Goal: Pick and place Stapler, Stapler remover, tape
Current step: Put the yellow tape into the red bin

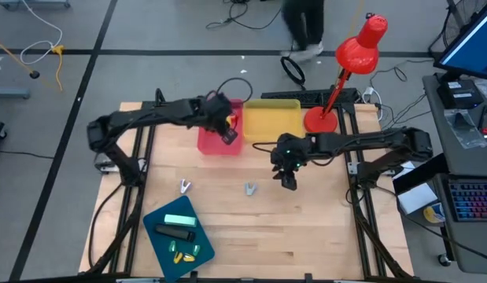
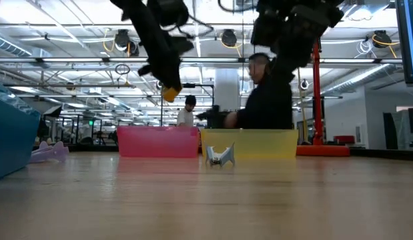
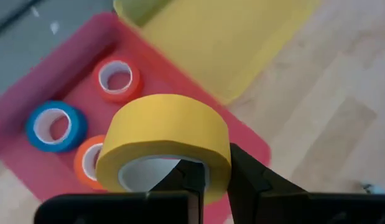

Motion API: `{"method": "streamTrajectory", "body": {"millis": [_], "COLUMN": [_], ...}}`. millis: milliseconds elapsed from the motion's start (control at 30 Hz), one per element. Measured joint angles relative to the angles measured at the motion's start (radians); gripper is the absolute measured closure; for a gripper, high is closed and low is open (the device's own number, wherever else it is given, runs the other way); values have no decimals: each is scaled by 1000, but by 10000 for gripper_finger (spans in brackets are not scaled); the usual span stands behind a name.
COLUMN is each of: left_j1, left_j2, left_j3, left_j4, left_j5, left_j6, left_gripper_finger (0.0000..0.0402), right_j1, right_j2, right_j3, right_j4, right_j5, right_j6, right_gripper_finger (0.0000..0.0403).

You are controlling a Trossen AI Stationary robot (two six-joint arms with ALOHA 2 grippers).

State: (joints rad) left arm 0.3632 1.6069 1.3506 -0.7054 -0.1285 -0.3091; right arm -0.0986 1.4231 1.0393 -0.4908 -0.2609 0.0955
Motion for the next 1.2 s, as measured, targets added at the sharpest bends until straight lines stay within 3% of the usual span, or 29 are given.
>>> {"method": "streamTrajectory", "body": {"millis": [167, 500, 867, 1200], "left_j1": [72, 133, 150, 156], "left_j2": [131, 357, 438, 462], "left_j3": [60, 183, 185, 185], "left_j4": [-6, -117, -104, -30], "left_j5": [89, 134, 153, 136], "left_j6": [-4, -7, -34, -35], "left_gripper_finger": [366, 366, 365, 330], "right_j1": [-5, -52, -92, -92], "right_j2": [-85, -217, -251, -251], "right_j3": [0, 0, 0, 0], "right_j4": [9, -24, -17, -15], "right_j5": [2, -1, -1, -2], "right_j6": [-60, -77, -85, -89], "right_gripper_finger": [258, 259, 259, 259]}}
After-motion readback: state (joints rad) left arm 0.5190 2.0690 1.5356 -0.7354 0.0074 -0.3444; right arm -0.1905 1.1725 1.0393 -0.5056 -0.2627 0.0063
